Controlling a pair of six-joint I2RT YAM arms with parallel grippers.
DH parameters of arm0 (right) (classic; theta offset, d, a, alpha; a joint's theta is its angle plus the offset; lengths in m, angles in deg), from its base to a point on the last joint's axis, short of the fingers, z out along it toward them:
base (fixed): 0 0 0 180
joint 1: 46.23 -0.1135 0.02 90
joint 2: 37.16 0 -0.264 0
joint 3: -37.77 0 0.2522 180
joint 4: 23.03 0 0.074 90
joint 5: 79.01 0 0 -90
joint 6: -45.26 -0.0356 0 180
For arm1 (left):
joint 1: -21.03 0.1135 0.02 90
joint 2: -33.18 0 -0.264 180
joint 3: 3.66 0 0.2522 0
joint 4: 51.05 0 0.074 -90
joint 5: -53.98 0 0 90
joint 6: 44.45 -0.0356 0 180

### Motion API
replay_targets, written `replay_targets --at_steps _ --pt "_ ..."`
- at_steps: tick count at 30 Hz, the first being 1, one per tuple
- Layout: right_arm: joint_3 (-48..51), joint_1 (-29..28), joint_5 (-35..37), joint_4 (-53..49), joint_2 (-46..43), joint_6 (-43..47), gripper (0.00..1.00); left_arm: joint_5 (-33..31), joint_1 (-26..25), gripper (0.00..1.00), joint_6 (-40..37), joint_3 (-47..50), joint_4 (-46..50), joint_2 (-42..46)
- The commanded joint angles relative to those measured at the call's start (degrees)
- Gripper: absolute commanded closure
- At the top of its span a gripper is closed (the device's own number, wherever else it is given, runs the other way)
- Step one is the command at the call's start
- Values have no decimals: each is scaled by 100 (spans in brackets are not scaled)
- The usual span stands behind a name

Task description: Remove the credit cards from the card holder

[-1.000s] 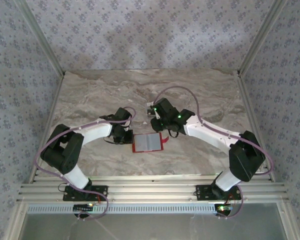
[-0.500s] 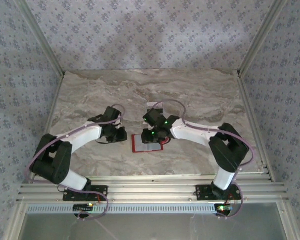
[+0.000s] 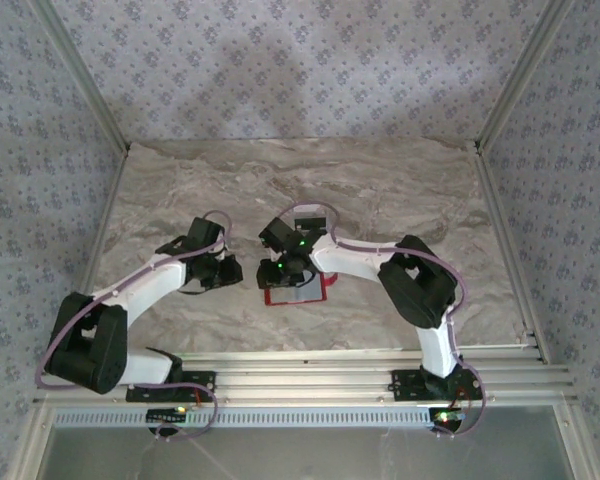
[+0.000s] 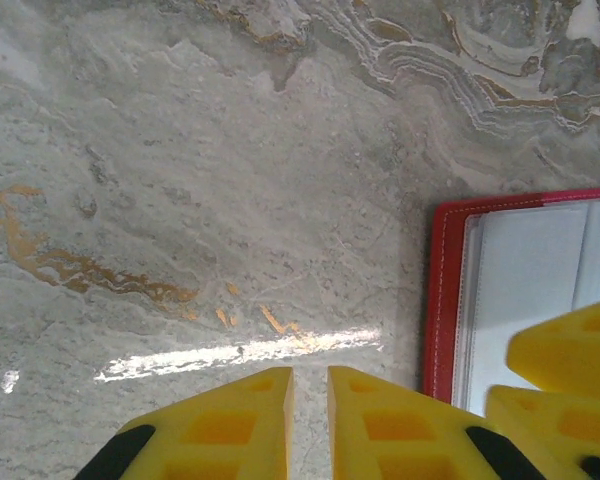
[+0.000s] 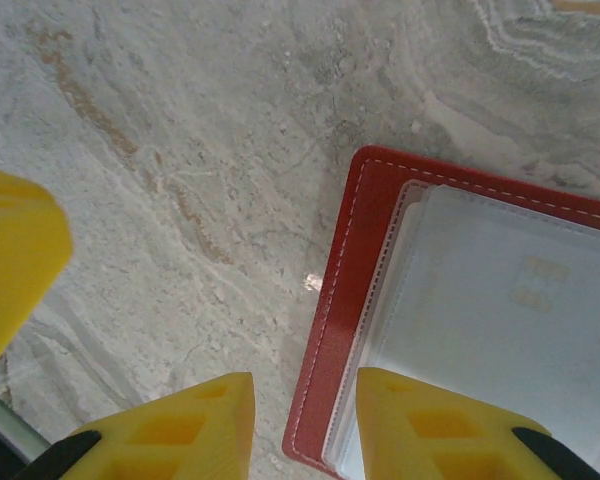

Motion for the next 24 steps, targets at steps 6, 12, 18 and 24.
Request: replay_targets --at_steps 6,12,18,24 --pt "-117 -51 25 -243 196 -123 66 214 47 83 -122 -19 67 110" --pt "-60 -52 237 -481 143 -105 65 306 47 83 -122 -77 45 81" --pt "35 -54 368 -594 11 -90 65 444 40 83 -97 -154 49 57" --pt "38 -47 663 -889 -83 -11 65 482 -88 83 -69 -253 67 38"
